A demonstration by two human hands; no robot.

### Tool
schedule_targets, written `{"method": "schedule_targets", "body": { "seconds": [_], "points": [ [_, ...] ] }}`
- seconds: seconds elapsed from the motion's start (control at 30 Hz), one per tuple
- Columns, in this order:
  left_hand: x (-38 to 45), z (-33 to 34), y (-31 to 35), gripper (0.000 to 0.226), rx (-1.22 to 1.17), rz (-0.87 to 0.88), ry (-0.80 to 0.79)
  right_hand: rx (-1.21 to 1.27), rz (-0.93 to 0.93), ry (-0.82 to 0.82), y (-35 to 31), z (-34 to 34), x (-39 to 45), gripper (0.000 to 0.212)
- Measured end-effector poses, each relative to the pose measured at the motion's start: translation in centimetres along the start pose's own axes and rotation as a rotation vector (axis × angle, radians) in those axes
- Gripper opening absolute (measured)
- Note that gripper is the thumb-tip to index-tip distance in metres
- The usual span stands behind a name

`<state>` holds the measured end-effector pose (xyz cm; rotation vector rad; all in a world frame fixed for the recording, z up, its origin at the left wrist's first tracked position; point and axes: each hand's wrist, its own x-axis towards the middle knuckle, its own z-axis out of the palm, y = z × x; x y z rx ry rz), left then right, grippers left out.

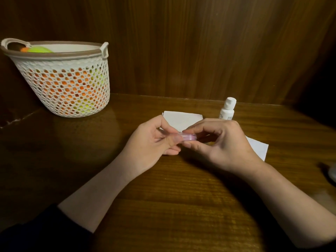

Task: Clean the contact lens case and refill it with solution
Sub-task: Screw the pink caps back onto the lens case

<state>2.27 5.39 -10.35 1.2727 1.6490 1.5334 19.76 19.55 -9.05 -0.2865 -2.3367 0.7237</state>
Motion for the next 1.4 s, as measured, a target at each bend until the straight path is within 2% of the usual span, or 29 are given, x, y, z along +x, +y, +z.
{"method": "schedule_targets", "body": {
  "seconds": [0.1, 0.2, 0.3, 0.4, 0.57, 0.8, 0.9, 1.2, 1.33, 1.4],
  "points": [
    [0.0, -0.1, -0.1, 0.027, 0.056, -0.001, 0.005, -0.044, -0.005, -0.016, 0.2, 0.1, 0.1, 0.02],
    [0.2, -0.5, -0.5, 0.018, 0.292, 0.011, 0.036, -0.077, 0.008, -0.075, 0.6, 0.6, 0.4, 0.021],
    [0.4, -1.1, -1.0, 0.028, 0.523, -0.025, 0.003, -0.127, 0.088, -0.172, 0.9, 0.8, 0.6, 0.025],
    [0.5, -1.7, -1.1, 0.04, 0.603, -0.067, -0.08, -0.115, 0.125, -0.188, 1.1, 0.9, 0.4, 0.029],
    [0.4, -1.6, -0.6, 0.058, 0.596, -0.053, -0.105, -0.147, 0.201, -0.2, 1.0, 1.1, 0.3, 0.04],
    [0.2, -1.0, -1.5, 0.044, 0.722, 0.003, -0.068, 0.001, 0.319, -0.115, 1.5, 2.5, -0.3, 0.01],
    [0.4, -0.8, -2.1, 0.045, 0.738, 0.013, -0.061, 0.01, 0.303, -0.162, 1.7, 2.7, -0.6, 0.017],
    [-0.5, -0.9, -1.4, 0.047, 0.662, -0.102, -0.08, 0.029, 0.425, -0.201, 0.3, 2.2, -0.5, 0.019],
    [-0.8, -0.2, -1.1, 0.067, 0.705, -0.209, -0.079, 0.017, 0.55, -0.196, -0.4, 2.1, -0.1, 0.025],
    [-1.8, 0.1, -0.3, 0.075, 0.696, -0.288, -0.08, 0.049, 0.648, -0.206, -1.4, 1.9, -0.4, 0.021]
  ]
}}
